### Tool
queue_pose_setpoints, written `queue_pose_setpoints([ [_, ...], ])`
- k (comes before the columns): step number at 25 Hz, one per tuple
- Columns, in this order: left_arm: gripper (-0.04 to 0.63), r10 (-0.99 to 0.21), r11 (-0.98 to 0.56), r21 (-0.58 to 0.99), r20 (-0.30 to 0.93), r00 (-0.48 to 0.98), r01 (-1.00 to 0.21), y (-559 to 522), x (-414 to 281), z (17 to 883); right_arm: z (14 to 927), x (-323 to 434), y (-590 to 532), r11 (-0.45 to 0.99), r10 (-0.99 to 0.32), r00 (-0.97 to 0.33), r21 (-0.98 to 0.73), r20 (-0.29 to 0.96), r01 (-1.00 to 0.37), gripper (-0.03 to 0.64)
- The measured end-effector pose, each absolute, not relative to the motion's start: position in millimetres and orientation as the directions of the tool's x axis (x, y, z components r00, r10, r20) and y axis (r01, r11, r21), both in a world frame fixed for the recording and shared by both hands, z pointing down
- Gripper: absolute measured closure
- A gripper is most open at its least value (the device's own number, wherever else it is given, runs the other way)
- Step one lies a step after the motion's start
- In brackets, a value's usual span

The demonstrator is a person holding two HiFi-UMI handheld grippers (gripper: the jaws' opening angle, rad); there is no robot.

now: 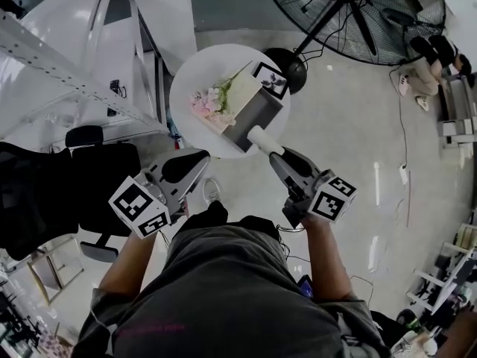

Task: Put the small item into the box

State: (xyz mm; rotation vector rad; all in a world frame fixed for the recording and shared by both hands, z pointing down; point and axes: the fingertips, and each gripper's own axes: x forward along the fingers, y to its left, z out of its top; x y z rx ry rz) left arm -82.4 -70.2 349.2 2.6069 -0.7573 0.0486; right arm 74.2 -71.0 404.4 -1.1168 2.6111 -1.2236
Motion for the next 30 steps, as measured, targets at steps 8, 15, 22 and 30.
queue_pose_setpoints([
  [8, 0.574, -0.513, -0.749, 0.398, 0.158, 0.843, -0.53, -101, -94, 355, 412, 71, -104, 0.418, -0.618, -0.734, -0.674, 0.281, -0.609, 0.494],
  [15, 0.575, -0.542, -0.712, 0.415, 0.19, 0.819, -0.567, -120, -96, 375, 439, 71, -132, 0.45, -0.55, -0.763, -0.649, 0.339, -0.613, 0.494],
  [22, 0.577, -0.607, -0.629, 0.43, 0.248, 0.755, -0.647, -133, -92, 403, 492, 78, -159, 0.512, -0.412, -0.797, -0.611, 0.442, -0.603, 0.494],
  [30, 0.577, -0.678, -0.52, 0.451, 0.299, 0.672, -0.725, -141, -75, 423, 554, 95, -188, 0.583, -0.227, -0.805, -0.586, 0.547, -0.563, 0.494],
])
